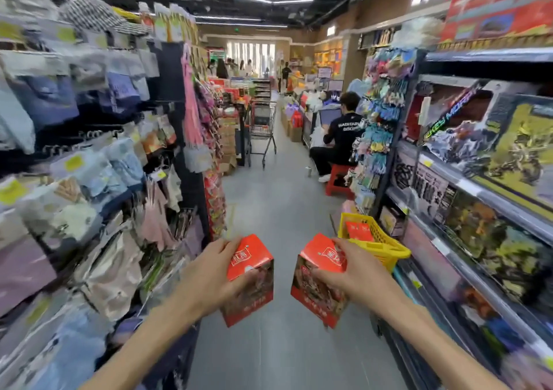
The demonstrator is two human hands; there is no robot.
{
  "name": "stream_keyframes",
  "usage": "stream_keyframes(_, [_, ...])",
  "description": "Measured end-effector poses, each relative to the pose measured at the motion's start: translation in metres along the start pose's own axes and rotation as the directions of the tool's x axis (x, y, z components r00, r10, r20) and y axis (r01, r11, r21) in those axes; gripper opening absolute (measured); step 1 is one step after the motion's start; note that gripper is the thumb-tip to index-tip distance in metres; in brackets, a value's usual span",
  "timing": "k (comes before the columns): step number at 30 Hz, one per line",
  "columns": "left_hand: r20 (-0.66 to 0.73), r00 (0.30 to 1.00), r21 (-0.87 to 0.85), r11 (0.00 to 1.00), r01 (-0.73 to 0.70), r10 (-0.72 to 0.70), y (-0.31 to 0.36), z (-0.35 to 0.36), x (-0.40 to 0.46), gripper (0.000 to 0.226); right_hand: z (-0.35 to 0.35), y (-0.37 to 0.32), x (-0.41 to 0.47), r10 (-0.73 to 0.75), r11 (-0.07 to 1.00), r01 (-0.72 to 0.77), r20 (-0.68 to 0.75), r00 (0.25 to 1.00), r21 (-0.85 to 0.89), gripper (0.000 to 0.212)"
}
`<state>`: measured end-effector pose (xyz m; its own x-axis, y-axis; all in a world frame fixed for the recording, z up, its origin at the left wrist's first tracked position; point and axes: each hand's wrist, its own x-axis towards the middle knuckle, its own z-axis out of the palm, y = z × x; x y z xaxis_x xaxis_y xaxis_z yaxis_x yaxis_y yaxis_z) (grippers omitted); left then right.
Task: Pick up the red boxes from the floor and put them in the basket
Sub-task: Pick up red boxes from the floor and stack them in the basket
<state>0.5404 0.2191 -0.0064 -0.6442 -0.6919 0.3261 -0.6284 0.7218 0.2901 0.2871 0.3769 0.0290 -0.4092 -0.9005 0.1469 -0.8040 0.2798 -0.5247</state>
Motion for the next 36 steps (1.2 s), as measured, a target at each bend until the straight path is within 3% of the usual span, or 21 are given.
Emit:
stream_keyframes(8, [0.031,0.992,-0.051,0.992,-0.119,0.121,-0.047,0.076,0.212,0.087,0.011,0.060,0.190,0.062,0.998,-0.064,-0.093,0.994,-0.022,0.067])
stream_keyframes(13, [0.064,0.984,-0.057,0.985,-0.162,0.166,-0.074,0.103,0.344,0.088,0.006,0.094,0.317,0.101,0.995,-0.098,-0.090,0.991,0.033,0.055])
stream_keyframes(19, [0.048,0.974,-0.055,0.974,-0.221,0.223,-0.108,0.134,0.496,0.088,0.006,0.136,0.462,0.148,0.988,-0.151,-0.130,0.980,-0.020,0.086])
stream_keyframes(23, [0.061,0.952,-0.065,0.953,-0.297,0.301,-0.129,0.174,0.601,0.087,0.008,0.162,0.548,0.207,0.976,-0.214,-0.165,0.964,-0.029,0.077])
stream_keyframes(29, [0.113,0.865,-0.158,0.869,-0.469,0.488,-0.139,0.241,0.768,0.085,0.012,0.211,0.663,0.346,0.933,-0.359,-0.247,0.905,-0.009,0.072])
stream_keyframes(36, [0.168,0.637,-0.284,0.656,-0.699,0.752,-0.080,0.315,0.941,0.089,-0.019,0.275,0.741,0.570,0.791,-0.612,-0.352,0.742,-0.008,0.101])
